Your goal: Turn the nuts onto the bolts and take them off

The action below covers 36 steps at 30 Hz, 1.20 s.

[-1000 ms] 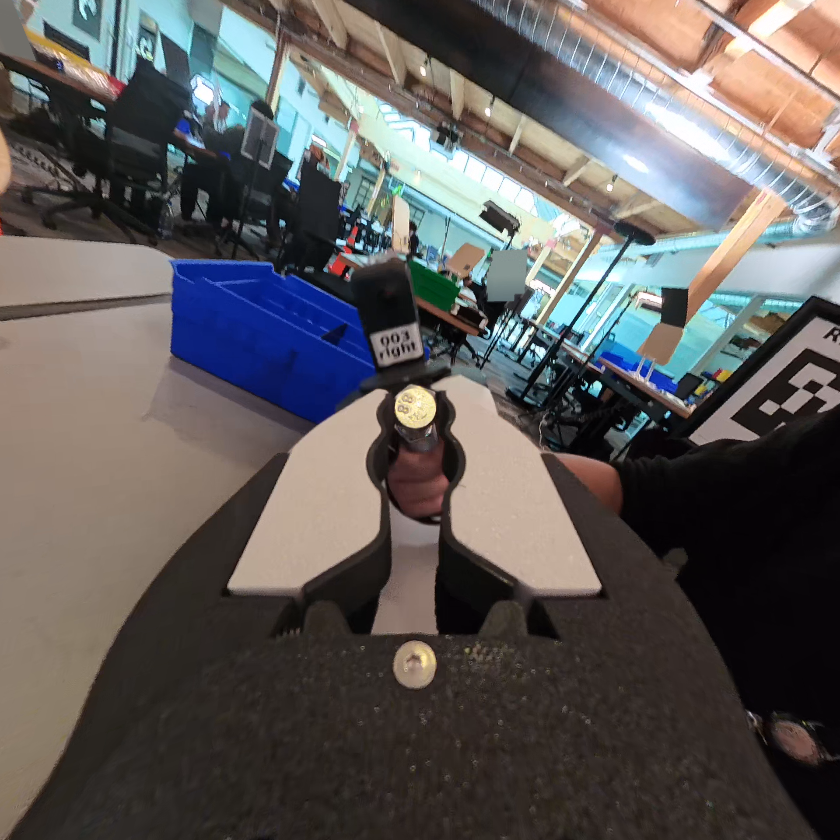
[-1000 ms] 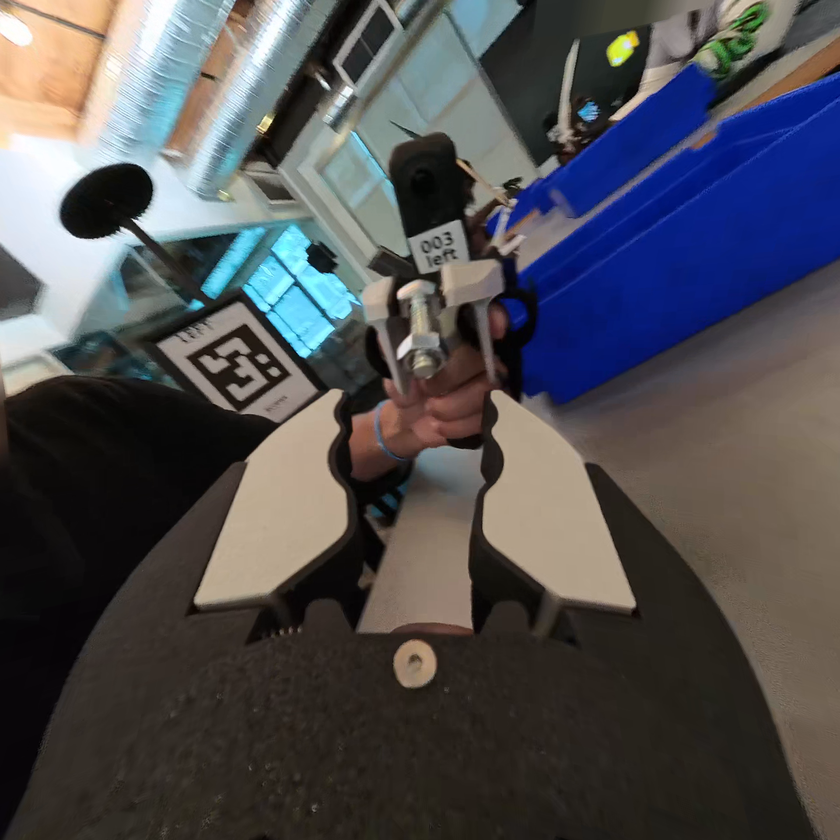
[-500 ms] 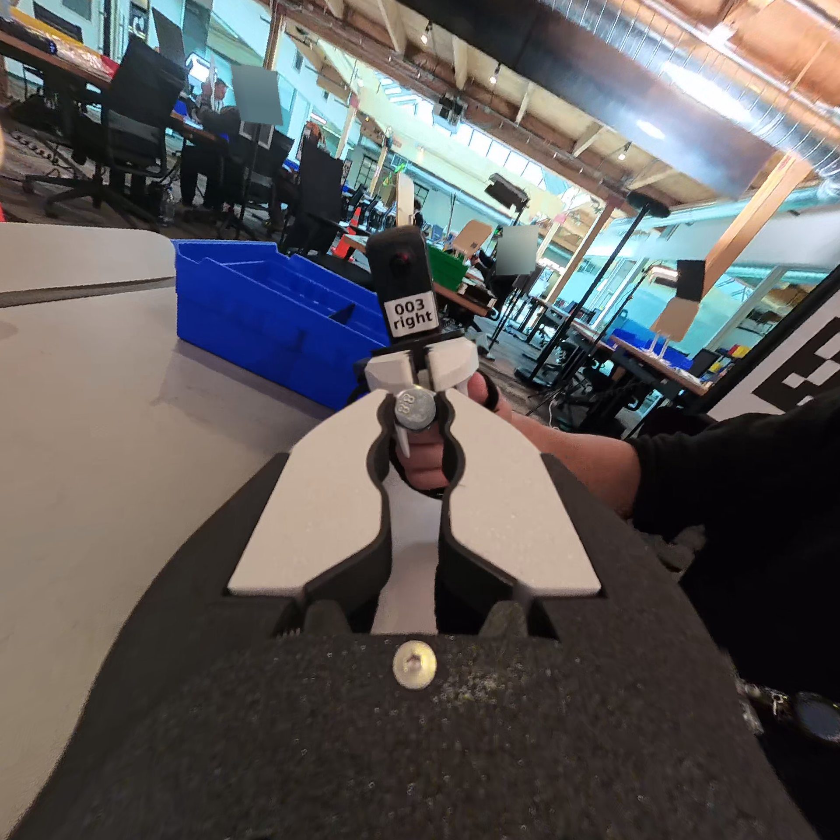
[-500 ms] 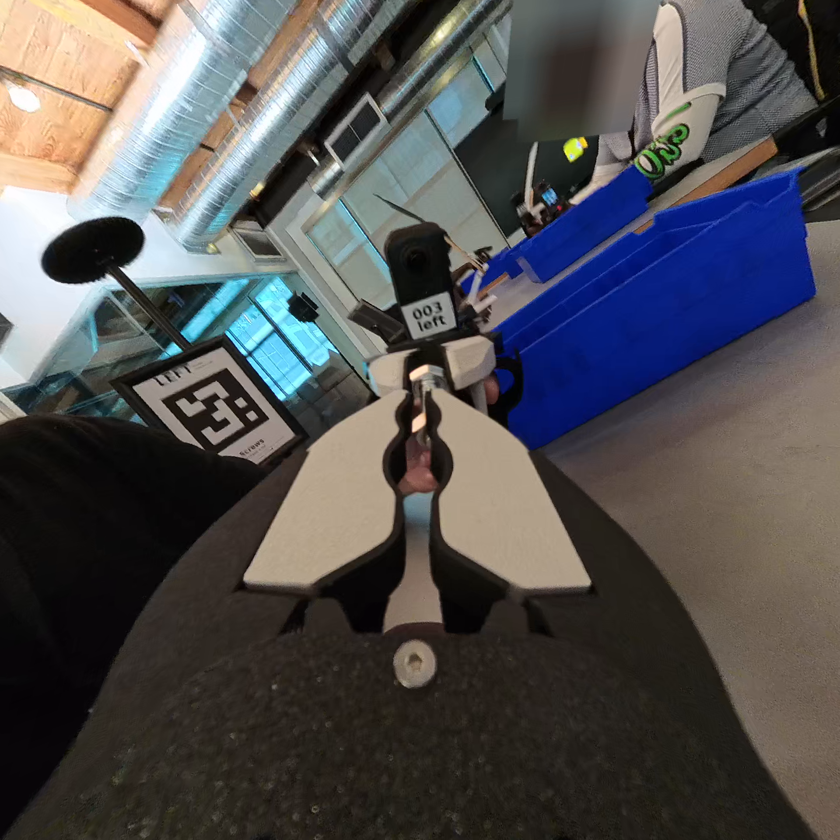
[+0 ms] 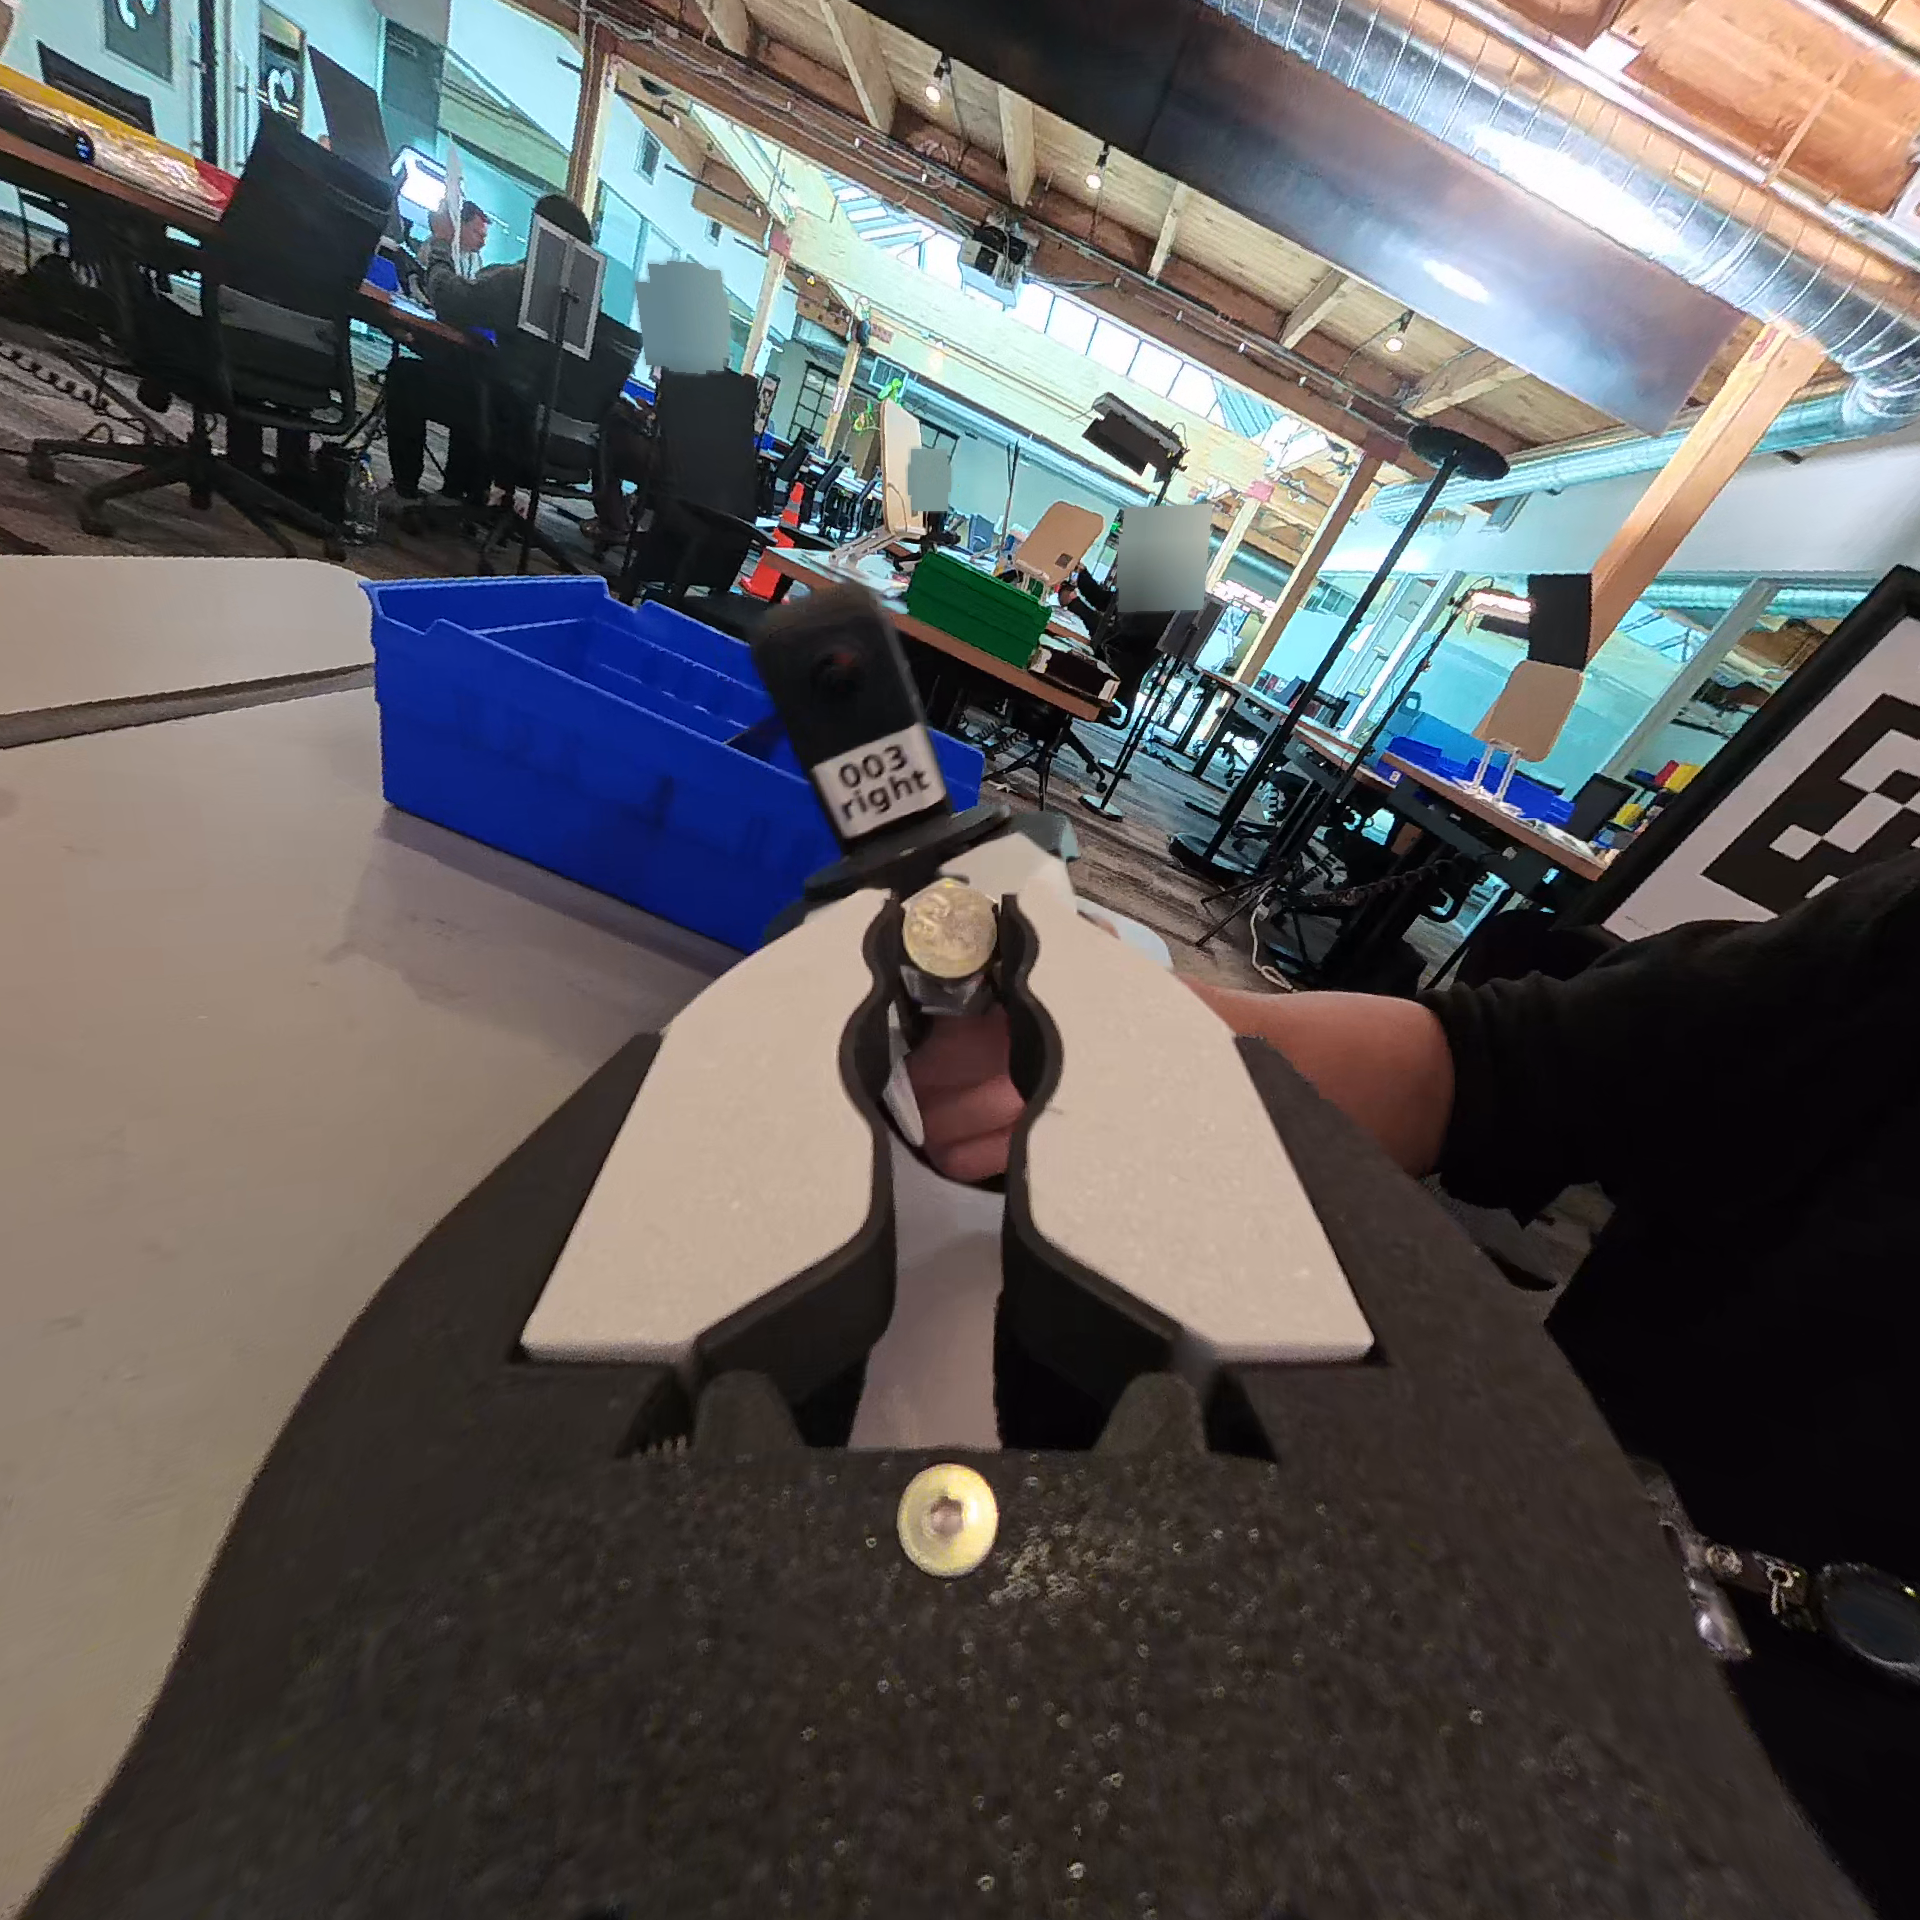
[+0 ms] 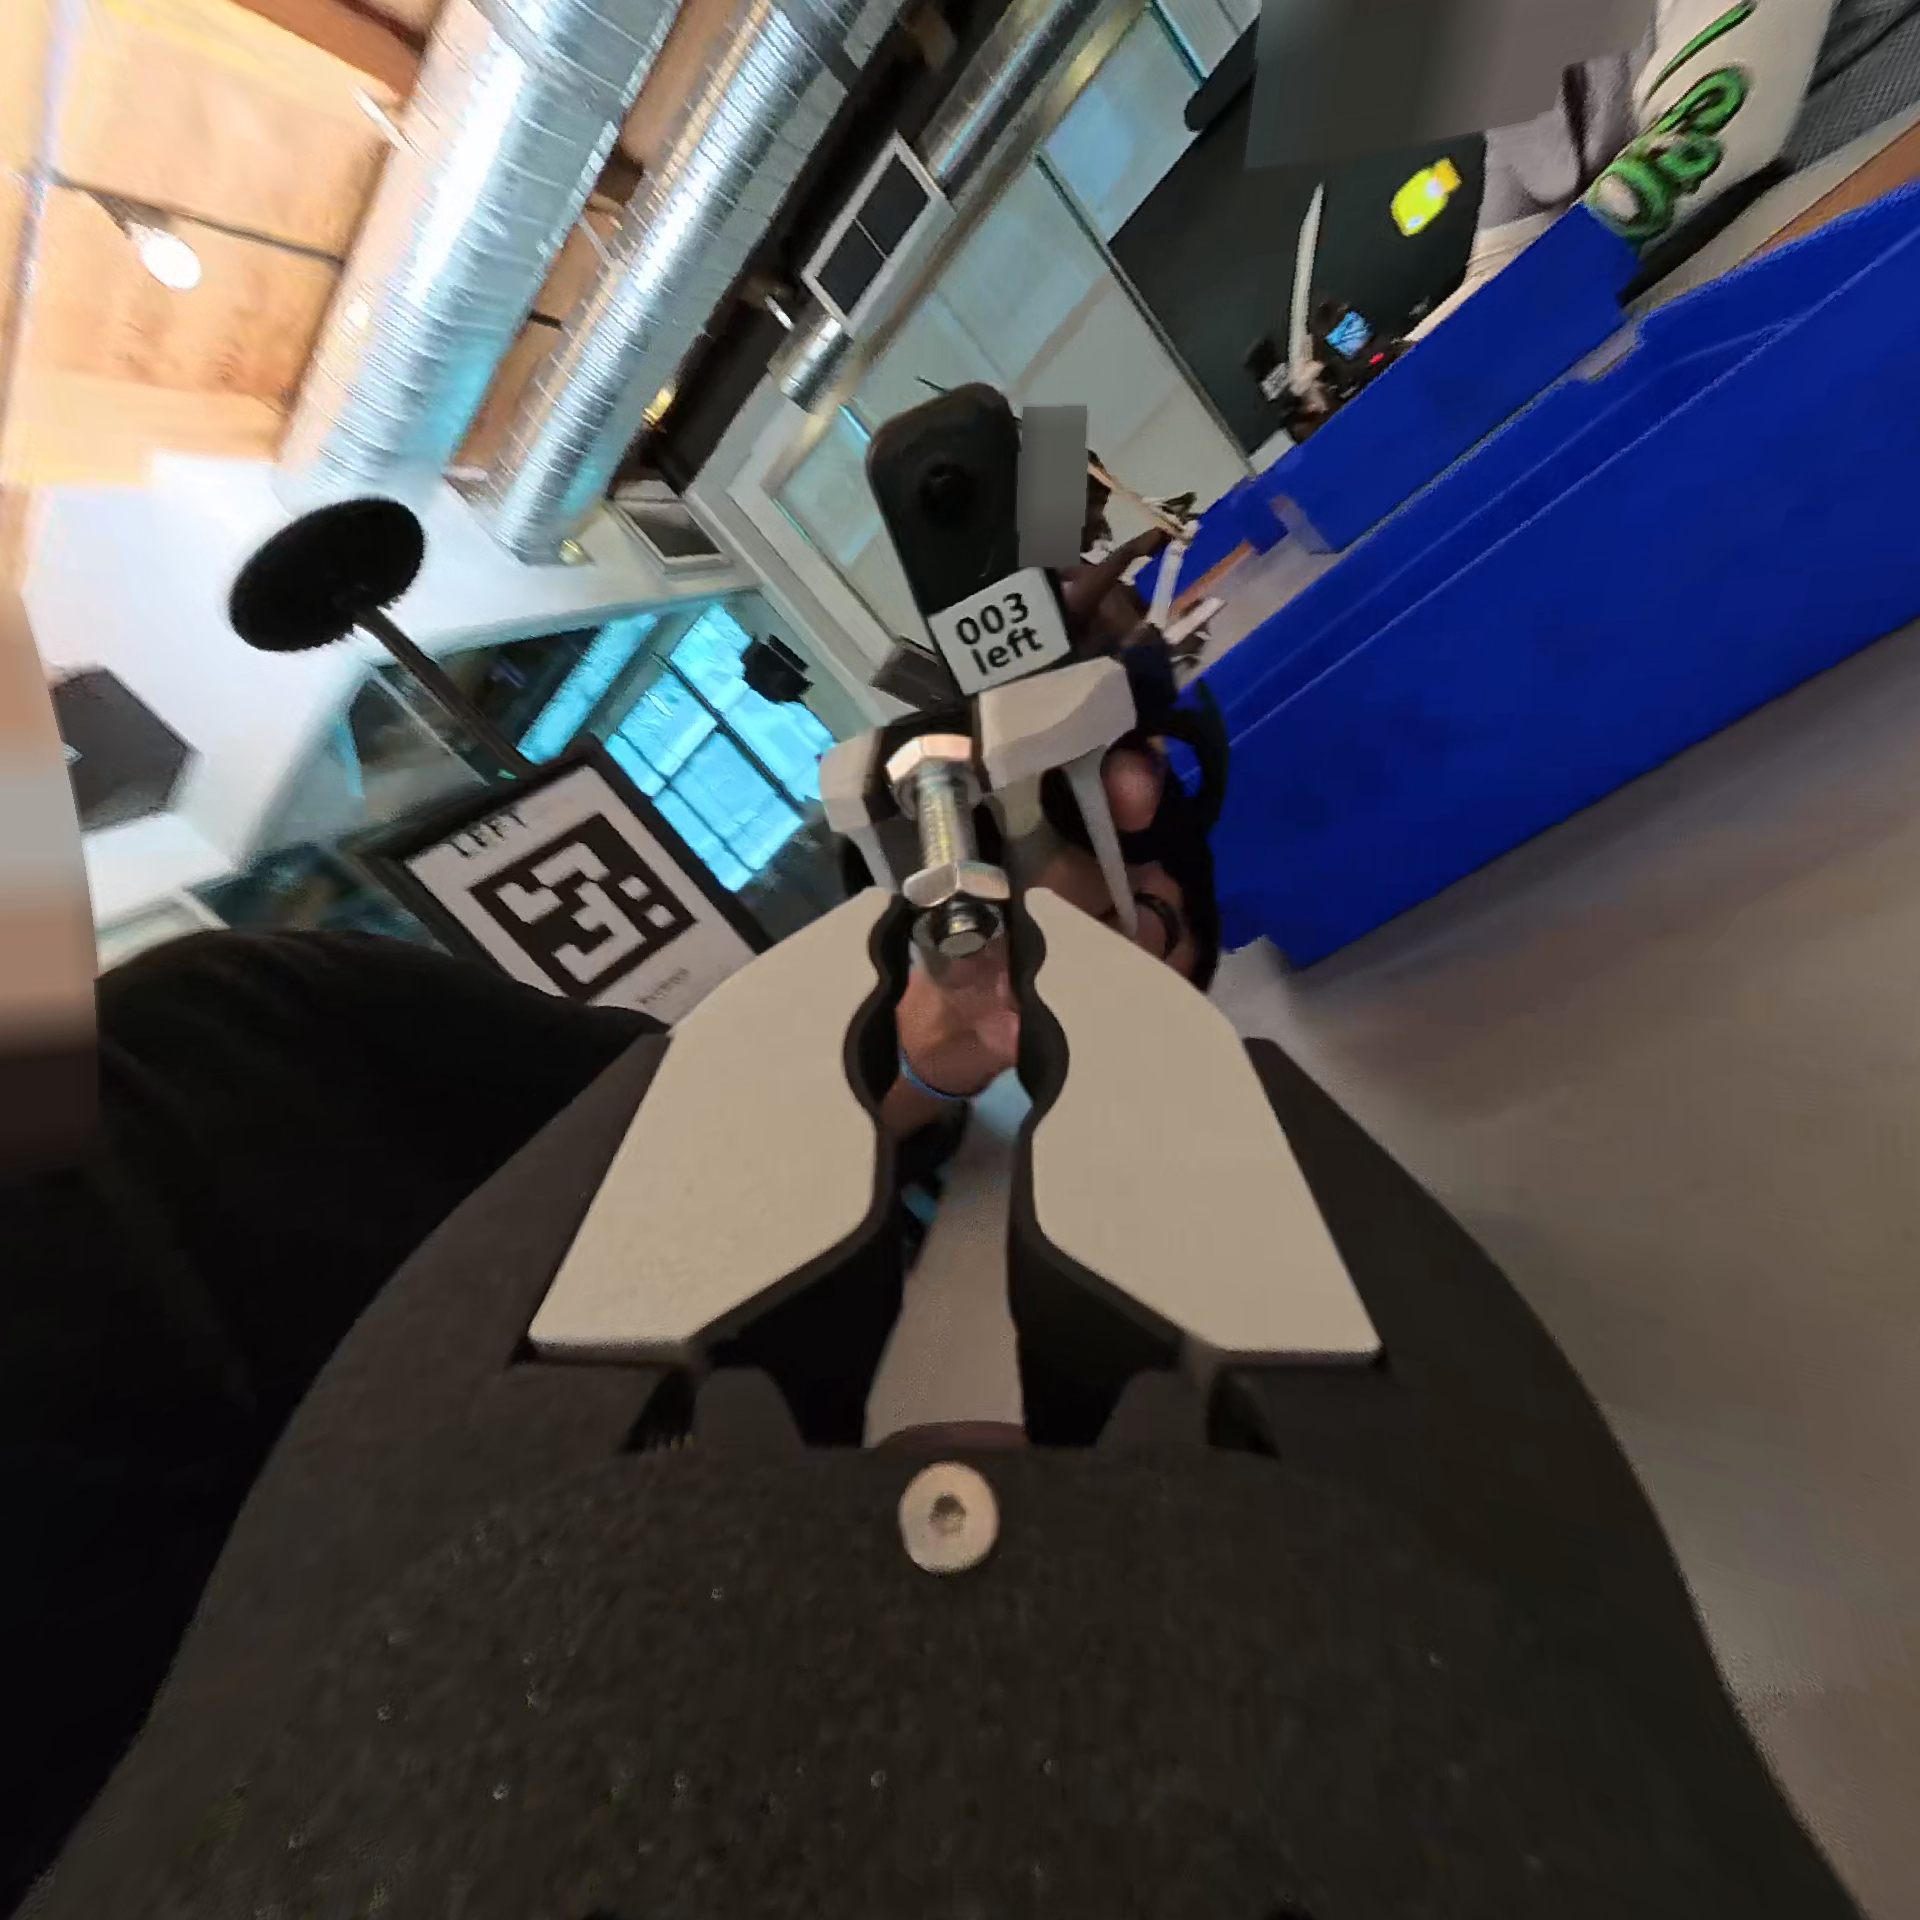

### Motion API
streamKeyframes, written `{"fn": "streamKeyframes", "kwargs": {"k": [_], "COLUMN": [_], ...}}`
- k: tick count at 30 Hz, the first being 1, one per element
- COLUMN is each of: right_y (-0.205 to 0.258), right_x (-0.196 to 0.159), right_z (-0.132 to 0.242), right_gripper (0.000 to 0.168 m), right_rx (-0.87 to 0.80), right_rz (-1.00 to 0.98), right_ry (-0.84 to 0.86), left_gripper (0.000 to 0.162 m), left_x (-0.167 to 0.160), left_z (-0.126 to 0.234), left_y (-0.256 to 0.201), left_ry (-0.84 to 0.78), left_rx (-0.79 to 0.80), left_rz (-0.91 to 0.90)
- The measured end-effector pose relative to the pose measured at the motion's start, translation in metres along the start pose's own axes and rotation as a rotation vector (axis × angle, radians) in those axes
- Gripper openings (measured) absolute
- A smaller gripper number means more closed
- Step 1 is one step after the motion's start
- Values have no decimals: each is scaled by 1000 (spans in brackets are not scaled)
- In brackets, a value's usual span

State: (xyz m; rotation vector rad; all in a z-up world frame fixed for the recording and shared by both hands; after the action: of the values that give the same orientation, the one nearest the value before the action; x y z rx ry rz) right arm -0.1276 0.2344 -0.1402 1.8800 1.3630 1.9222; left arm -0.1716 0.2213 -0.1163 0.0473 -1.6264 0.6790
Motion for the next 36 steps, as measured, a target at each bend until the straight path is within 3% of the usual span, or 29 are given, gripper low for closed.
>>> {"fn": "streamKeyframes", "kwargs": {"k": [7,14,21,31,36], "right_y": [3,2,-1,9,6], "right_x": [-1,-1,-5,6,-4], "right_z": [6,7,8,9,5], "right_gripper": [18,18,18,19,62], "right_rx": [-239,-265,-301,-313,-221], "right_rz": [324,356,381,446,250], "right_ry": [170,194,255,201,235], "left_gripper": [19,24,17,17,17], "left_x": [-7,-12,-17,-13,-3], "left_z": [-1,0,-1,0,6], "left_y": [-1,-3,1,-3,-3], "left_ry": [95,143,159,138,47], "left_rx": [6,-10,0,-46,-67], "left_rz": [-56,-73,-65,-13,9]}}
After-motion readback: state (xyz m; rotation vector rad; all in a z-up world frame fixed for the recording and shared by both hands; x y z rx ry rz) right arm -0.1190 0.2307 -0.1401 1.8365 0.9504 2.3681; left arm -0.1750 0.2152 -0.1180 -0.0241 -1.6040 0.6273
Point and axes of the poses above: each gripper's, where its closed fingertips meet, z back along the fingers, x out of its top, y = z × x across the jaws, the point moved 3 cm from there along z, back along the fingers, and after that the axes turned 4 degrees about y, right-handed, at the moved point
